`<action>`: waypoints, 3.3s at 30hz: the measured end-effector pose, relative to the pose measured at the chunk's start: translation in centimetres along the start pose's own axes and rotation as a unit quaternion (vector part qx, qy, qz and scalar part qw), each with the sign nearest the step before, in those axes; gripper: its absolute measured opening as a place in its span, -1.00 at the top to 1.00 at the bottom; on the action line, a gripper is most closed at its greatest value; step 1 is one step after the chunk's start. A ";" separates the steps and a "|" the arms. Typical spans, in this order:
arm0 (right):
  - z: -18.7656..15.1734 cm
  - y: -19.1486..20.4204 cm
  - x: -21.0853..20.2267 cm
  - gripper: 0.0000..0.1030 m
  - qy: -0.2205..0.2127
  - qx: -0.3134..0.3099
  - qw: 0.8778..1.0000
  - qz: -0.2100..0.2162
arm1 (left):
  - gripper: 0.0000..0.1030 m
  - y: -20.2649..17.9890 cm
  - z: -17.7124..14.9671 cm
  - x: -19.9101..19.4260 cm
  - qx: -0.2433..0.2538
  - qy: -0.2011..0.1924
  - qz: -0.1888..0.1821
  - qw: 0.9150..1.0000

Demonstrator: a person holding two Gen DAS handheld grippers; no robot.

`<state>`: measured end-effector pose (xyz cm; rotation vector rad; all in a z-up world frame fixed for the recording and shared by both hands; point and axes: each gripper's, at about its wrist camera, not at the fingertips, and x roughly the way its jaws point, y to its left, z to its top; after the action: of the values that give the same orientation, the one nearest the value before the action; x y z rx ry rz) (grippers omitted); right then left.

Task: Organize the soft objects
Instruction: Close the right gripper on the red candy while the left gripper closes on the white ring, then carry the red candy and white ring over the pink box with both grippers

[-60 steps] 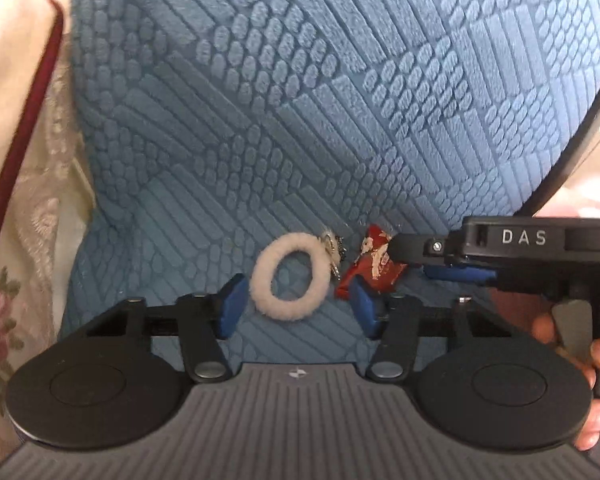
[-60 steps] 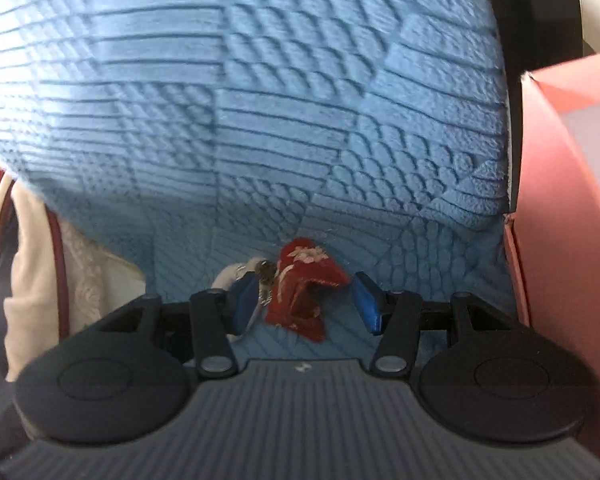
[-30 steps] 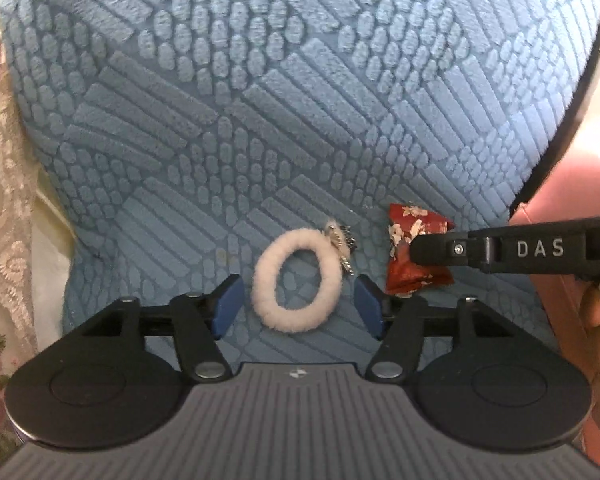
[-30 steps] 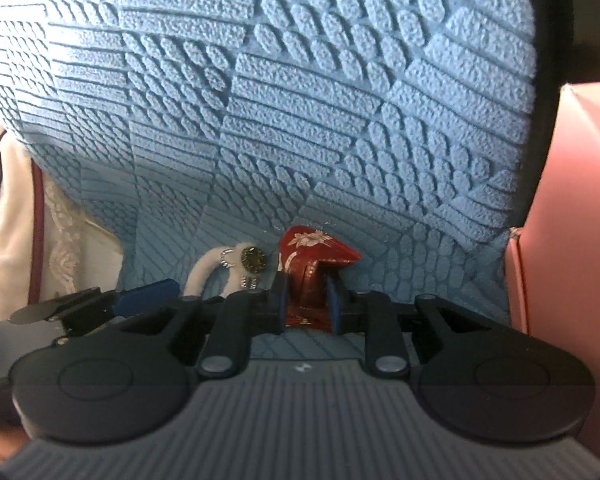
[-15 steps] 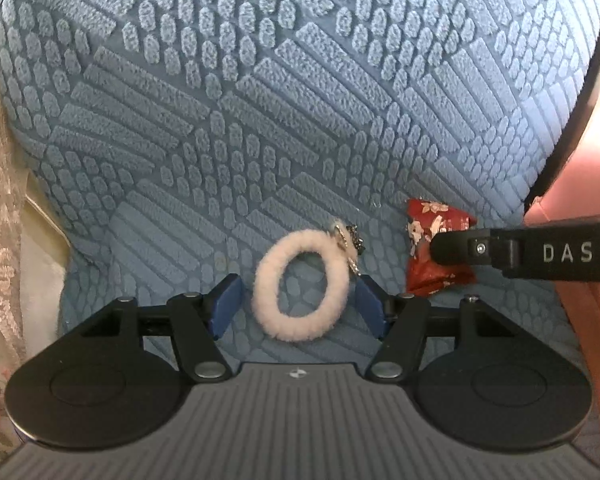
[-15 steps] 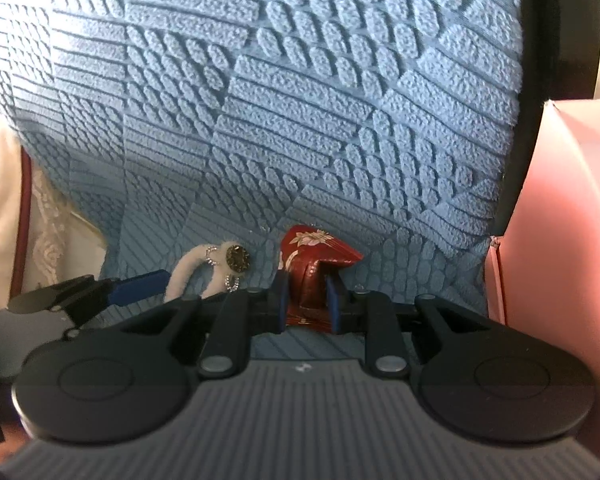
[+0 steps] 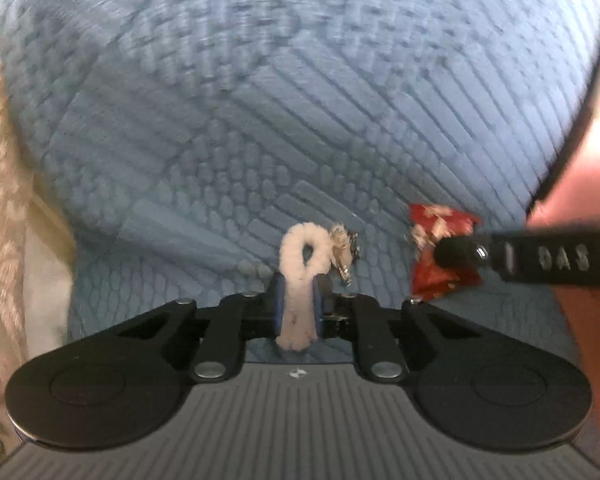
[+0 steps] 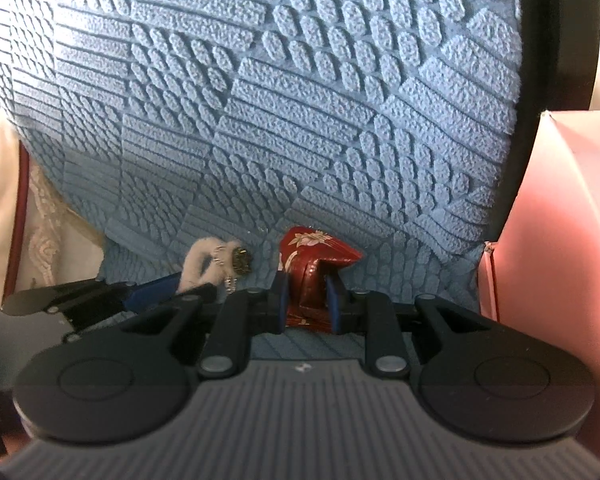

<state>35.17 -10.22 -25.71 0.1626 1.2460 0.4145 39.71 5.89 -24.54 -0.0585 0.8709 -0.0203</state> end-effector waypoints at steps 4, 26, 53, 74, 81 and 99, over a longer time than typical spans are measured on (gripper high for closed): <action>0.1 -0.1 -0.5 0.54 -0.004 -0.005 1.000 -0.005 | 0.71 0.6 0.5 -0.6 -0.027 0.000 -0.014 1.000; -1.8 1.5 -8.2 0.54 -0.062 -0.057 0.995 -0.052 | 0.71 0.8 -1.9 -11.3 -0.089 -0.036 -0.048 0.994; -11.3 3.8 -17.4 0.54 -0.068 -0.095 0.990 -0.084 | 0.71 -2.1 -11.2 -20.6 -0.128 -0.030 -0.056 0.990; -11.7 3.0 -25.3 0.54 -0.096 -0.077 0.989 -0.079 | 0.71 -4.1 -9.3 -27.1 -0.148 -0.053 -0.076 0.985; -10.5 2.1 -28.2 0.54 -0.132 -0.075 0.984 -0.092 | 0.71 -6.0 -7.3 -28.7 -0.133 -0.062 -0.085 0.985; -6.1 -2.9 -36.1 0.54 -0.173 -0.078 0.978 -0.085 | 0.70 -14.4 -0.9 -33.2 -0.107 -0.097 -0.110 0.983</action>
<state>20.78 -27.63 3.26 -0.0079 0.8736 0.3172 17.77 -7.10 1.10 -0.3516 0.6651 -0.1255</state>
